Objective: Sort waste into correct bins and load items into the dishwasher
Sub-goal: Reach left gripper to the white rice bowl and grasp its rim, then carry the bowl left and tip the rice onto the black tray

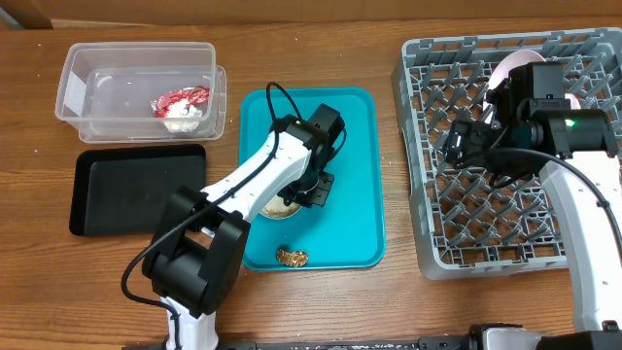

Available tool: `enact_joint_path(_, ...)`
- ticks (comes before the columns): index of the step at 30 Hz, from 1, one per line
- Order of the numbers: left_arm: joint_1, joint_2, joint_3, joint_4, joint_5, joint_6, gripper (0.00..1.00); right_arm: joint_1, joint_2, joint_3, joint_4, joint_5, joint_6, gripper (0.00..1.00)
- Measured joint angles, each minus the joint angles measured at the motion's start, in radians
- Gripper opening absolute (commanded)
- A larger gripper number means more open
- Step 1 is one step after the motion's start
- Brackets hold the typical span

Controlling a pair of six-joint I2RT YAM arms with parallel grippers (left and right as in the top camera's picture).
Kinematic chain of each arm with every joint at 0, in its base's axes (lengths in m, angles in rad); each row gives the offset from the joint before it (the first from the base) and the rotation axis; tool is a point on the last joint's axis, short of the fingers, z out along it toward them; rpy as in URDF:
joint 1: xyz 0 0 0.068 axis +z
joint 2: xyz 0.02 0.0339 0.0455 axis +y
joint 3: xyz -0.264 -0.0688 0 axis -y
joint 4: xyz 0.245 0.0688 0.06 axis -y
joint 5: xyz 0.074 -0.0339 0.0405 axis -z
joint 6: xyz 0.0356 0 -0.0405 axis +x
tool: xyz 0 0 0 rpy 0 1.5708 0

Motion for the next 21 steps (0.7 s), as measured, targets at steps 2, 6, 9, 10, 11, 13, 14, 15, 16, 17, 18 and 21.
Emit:
enact_joint_path(2,0.000,0.000,0.000,-0.001,-0.010,0.000,0.04,0.000,0.000,0.000,0.000,0.000,0.000,0.96)
enact_joint_path(6,-0.002,0.000,0.000,-0.014,-0.089,-0.034,0.04,0.000,0.000,0.000,-0.007,0.000,0.000,0.96)
enact_joint_path(9,-0.002,-0.019,0.000,-0.023,-0.132,-0.064,0.04,0.000,0.000,0.000,-0.008,0.000,0.000,0.96)
enact_joint_path(10,-0.001,-0.033,0.000,-0.022,-0.135,-0.069,0.04,0.000,0.000,0.000,-0.008,0.000,0.000,0.96)
enact_joint_path(11,0.001,-0.055,0.000,-0.023,-0.136,-0.075,0.04,0.000,0.000,0.000,-0.009,0.000,0.000,0.96)
enact_joint_path(13,0.006,-0.097,0.000,-0.034,-0.135,-0.077,0.04,0.000,0.000,0.000,-0.014,0.000,0.000,0.96)
enact_joint_path(14,0.016,-0.131,0.000,-0.049,-0.136,-0.079,0.04,0.000,0.000,0.000,-0.018,0.000,0.000,0.96)
enact_joint_path(15,0.024,-0.148,0.000,-0.056,-0.135,-0.079,0.04,0.000,0.000,0.000,-0.020,0.000,0.000,0.96)
enact_joint_path(16,0.041,-0.170,0.000,-0.067,-0.133,-0.079,0.04,0.000,0.000,0.000,-0.021,0.000,-0.001,0.95)
enact_joint_path(17,0.063,-0.190,0.000,-0.078,-0.126,-0.079,0.04,0.000,0.000,0.000,-0.021,0.000,-0.001,0.95)
enact_joint_path(18,0.090,-0.207,0.000,-0.084,-0.116,-0.078,0.04,0.000,0.000,0.000,-0.022,0.000,-0.005,0.94)
enact_joint_path(21,0.219,-0.242,0.000,-0.094,-0.037,-0.051,0.04,0.000,0.000,0.000,-0.024,0.000,-0.013,0.93)
